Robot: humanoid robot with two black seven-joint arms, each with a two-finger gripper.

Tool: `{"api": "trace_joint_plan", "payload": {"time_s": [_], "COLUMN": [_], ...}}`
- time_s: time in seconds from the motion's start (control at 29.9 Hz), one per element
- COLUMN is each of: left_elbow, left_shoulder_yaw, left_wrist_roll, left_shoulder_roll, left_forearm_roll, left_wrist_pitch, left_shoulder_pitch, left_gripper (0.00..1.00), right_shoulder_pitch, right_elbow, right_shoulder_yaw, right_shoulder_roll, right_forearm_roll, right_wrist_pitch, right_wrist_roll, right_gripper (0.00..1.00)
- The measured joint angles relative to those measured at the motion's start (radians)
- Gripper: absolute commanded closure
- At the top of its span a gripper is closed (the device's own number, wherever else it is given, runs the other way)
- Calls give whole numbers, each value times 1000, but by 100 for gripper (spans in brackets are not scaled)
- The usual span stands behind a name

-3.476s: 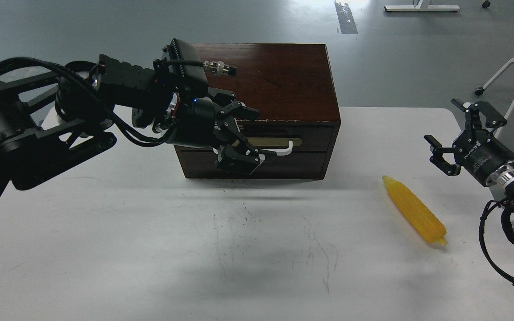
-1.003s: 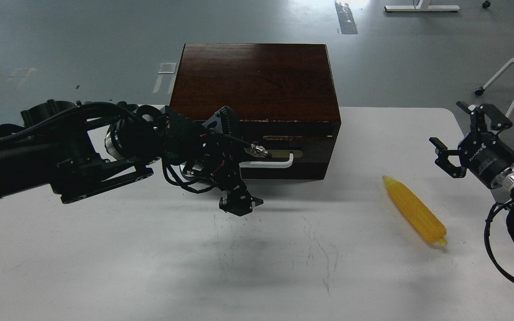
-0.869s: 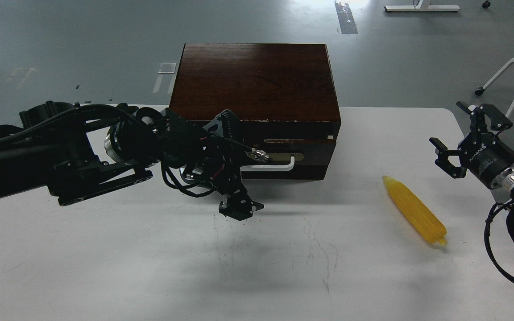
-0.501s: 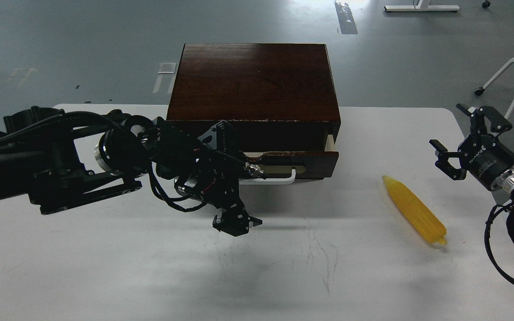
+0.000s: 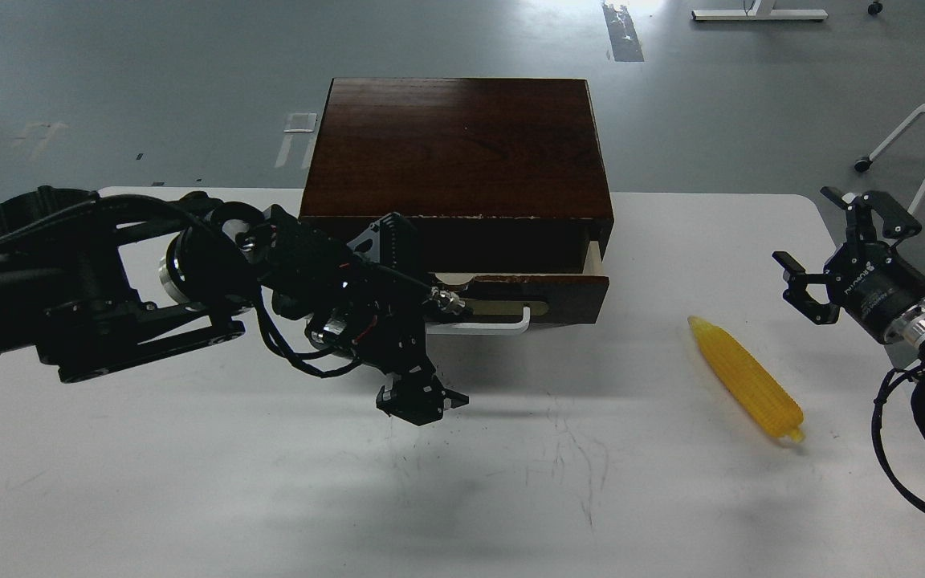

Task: Put corn in drawer with both arms

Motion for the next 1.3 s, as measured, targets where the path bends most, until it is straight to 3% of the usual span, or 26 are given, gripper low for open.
{"api": "trace_joint_plan", "payload": {"time_s": [0.4,0.67,0.84,1.0,1.14,1.3], "left_elbow": [-11,-128,-143,-85,-13,106], "left_shoulder_yaw": [2,-25,-109,-157,-160,-162], "left_wrist_roll": [0,0,0,0,0,0], "left_shoulder_roll": [-4,77,182,273,331,370], "left_forearm_roll": [0,-44,-398,-808,-1231,-1705], "left_wrist_pitch": [0,0,0,0,8,78], "left_shoulder_pitch": [-33,-103,-116,-84,-4,121], "left_gripper": [1,1,1,1,1,1], "right_shoulder_pitch": [0,0,-3,-4,-4,-3], "right_elbow": [0,0,0,0,1,4], "right_shoulder_yaw": [0,0,0,0,0,0], "right_shoulder_roll": [0,-2,-8,-9,-10,-24], "right_forearm_roll": [0,0,0,0,0,-1], "right_wrist_pitch": [0,0,1,1,1,1], "right_wrist_roll": [0,0,0,0,0,0], "right_gripper": [0,0,0,0,0,0]}}
